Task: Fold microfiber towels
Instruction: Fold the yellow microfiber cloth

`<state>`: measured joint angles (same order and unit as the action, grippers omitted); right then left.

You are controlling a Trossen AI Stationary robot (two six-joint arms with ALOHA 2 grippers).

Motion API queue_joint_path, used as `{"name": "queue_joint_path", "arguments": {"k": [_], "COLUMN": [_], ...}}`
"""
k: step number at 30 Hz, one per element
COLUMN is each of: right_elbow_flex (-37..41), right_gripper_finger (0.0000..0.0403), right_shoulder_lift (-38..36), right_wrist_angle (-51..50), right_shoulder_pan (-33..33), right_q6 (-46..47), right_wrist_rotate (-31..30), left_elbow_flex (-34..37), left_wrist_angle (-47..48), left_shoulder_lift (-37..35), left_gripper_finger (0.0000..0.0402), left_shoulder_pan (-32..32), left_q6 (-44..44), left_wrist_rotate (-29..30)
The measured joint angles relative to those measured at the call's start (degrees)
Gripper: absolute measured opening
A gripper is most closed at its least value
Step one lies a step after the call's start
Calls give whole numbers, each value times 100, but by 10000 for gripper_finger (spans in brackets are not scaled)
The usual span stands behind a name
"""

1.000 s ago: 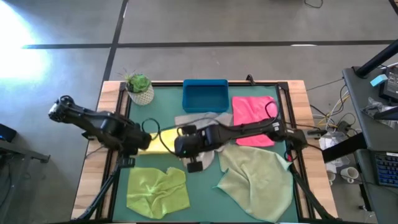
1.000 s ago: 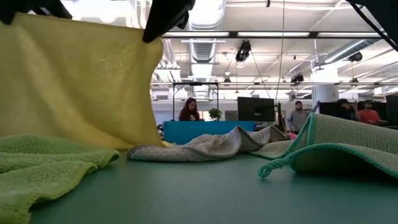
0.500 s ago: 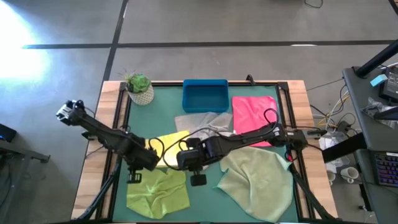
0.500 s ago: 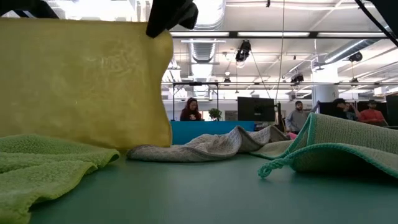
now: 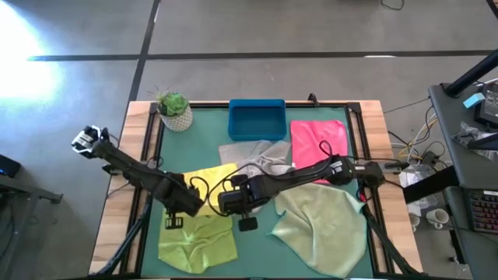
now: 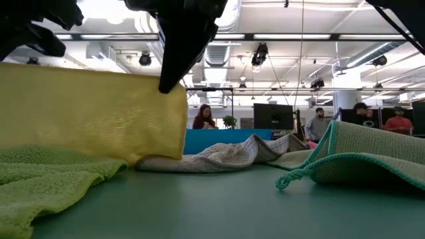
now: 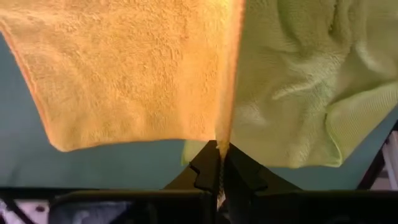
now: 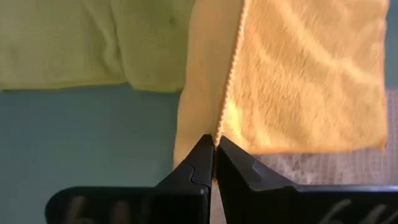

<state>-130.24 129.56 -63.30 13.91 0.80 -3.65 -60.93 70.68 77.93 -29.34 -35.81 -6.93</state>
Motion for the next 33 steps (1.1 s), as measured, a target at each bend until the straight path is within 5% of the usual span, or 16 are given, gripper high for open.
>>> {"name": "queue_joint_path", "arguments": {"k": [15,33], "right_elbow_flex": [267,1059], "right_gripper_finger": [8,8], "right_shoulder_lift": [0,-2], "right_wrist_angle": [571,1665], "right_shoulder_pan": [-836,-1402], "right_q6": [-511,-984], "right_wrist_rotate": [1,-125], "left_elbow_flex": [1477,2044], "left_wrist_angle": [-619,-578], "left_shoulder_lift": [-1062,-1082], "left_gripper_finger": [0,0], "left_shoulder_pan": [140,965], "left_q6": [-438,-143], "left_wrist_rotate": [508,930]}}
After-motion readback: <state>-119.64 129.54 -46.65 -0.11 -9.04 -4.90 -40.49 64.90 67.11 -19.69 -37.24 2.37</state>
